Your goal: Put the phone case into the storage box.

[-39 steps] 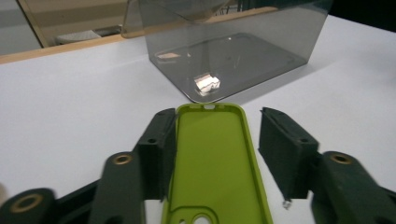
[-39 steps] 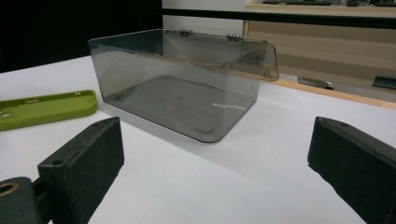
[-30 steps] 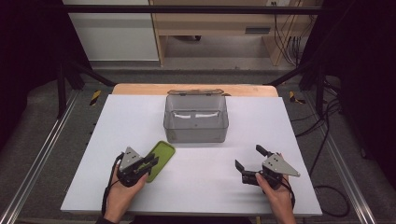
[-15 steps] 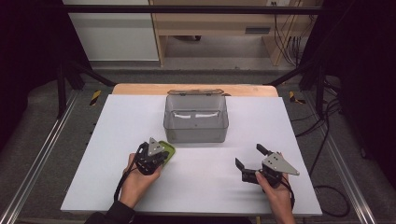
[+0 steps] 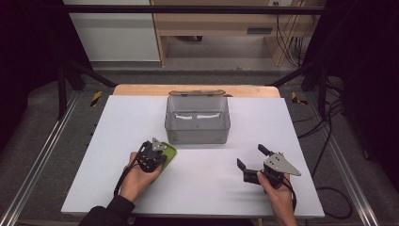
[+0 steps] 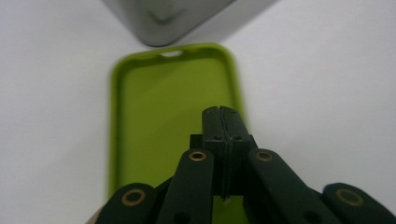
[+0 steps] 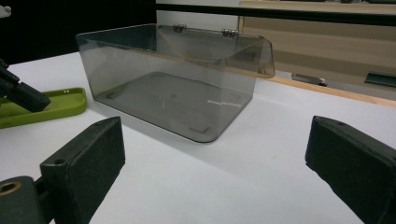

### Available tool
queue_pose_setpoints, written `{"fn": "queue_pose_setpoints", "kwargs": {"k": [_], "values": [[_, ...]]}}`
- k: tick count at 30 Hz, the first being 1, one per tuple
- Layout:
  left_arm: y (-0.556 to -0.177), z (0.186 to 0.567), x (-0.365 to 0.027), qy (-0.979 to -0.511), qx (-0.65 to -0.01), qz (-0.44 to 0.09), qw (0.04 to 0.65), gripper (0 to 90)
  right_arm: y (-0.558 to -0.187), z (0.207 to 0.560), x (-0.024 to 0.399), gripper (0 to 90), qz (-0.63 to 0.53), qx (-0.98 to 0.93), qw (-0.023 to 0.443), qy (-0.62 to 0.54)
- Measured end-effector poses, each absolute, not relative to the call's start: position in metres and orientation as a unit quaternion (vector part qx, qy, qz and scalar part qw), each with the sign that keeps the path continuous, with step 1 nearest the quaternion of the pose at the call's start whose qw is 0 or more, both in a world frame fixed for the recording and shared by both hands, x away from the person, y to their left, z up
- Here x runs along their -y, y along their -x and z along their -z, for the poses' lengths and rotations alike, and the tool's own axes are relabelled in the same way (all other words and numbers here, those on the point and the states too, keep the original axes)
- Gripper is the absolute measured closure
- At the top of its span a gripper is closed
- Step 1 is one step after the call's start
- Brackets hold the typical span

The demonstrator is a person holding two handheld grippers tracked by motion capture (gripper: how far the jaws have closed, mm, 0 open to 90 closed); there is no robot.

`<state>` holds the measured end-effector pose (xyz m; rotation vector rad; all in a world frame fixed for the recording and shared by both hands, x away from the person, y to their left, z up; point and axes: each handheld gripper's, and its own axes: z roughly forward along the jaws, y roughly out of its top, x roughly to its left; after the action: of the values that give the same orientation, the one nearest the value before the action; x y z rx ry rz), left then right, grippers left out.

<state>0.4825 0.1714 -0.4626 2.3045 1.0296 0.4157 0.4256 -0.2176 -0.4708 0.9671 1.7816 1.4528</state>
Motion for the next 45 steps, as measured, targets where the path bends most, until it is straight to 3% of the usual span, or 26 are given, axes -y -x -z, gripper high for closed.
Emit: {"fn": "queue_pose_setpoints", "kwargs": {"k": [21, 31, 45], "values": [[-0.429, 0.46, -0.108, -0.885, -0.322, -0.088, 0.324, 90.0, -0.424, 0.47, 0.214, 4.9, -0.553, -0.684, 0.309, -0.361], [-0.429, 0.424, -0.137, -0.86, -0.287, -0.18, 0.382, 89.9, -0.421, 0.468, 0.216, 4.6, -0.557, -0.682, 0.31, -0.358], [-0.431, 0.435, -0.167, -0.839, -0.318, -0.173, 0.406, 90.0, -0.421, 0.468, 0.217, 4.4, -0.552, -0.684, 0.316, -0.357]]}}
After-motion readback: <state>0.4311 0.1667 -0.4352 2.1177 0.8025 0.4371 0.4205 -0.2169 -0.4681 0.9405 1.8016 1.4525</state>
